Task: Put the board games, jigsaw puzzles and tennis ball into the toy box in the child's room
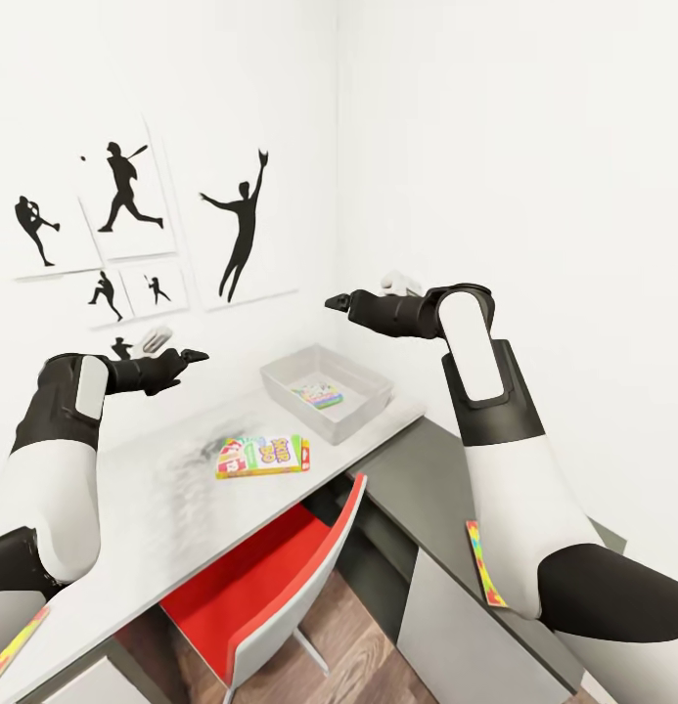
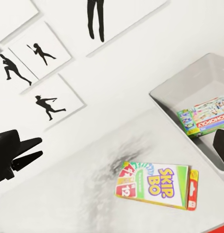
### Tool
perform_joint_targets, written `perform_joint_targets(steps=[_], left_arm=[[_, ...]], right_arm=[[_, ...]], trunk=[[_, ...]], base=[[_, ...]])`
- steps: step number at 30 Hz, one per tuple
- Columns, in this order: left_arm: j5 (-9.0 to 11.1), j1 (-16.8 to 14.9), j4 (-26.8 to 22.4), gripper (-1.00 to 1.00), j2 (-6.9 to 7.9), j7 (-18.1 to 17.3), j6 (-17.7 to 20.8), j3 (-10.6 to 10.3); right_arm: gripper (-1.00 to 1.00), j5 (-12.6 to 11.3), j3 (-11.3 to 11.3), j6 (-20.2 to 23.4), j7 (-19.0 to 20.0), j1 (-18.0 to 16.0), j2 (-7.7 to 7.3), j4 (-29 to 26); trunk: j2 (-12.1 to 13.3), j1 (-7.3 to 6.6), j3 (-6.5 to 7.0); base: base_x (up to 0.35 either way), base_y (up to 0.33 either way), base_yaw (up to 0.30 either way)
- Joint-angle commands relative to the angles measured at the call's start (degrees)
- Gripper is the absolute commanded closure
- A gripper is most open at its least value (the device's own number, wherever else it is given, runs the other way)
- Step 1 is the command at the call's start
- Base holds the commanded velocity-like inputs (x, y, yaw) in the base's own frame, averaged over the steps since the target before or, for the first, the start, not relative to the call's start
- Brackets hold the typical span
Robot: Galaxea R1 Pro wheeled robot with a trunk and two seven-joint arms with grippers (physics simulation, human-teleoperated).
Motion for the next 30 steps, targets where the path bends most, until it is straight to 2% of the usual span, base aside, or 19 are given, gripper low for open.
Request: perform_joint_targets(steps=[1,20,30], left_arm=[[-0.1,-0.1,0.0,-1.0,-0.02,-0.2,0.3,0.1],[-0.1,-0.1,0.0,-1.0,-0.02,-0.2,0.3,-0.4],[-0.1,-0.1,0.0,-1.0,-0.02,-0.2,0.3,-0.6]], right_arm=[[-1.0,-0.6,0.0,0.1,-0.6,-0.1,0.01,0.0],[-1.0,-0.6,0.0,0.1,-0.6,0.0,0.01,0.4],[-1.0,-0.6,0.0,0.1,-0.6,0.0,0.01,0.4]], trunk=[[-0.1,0.03,-0.04],[-0.1,0.03,1.77],[-0.1,0.03,2.72]], base=[[-0.06,0.0,0.0],[-0.044,0.0,0.0],[-0.141,0.0,0.0]])
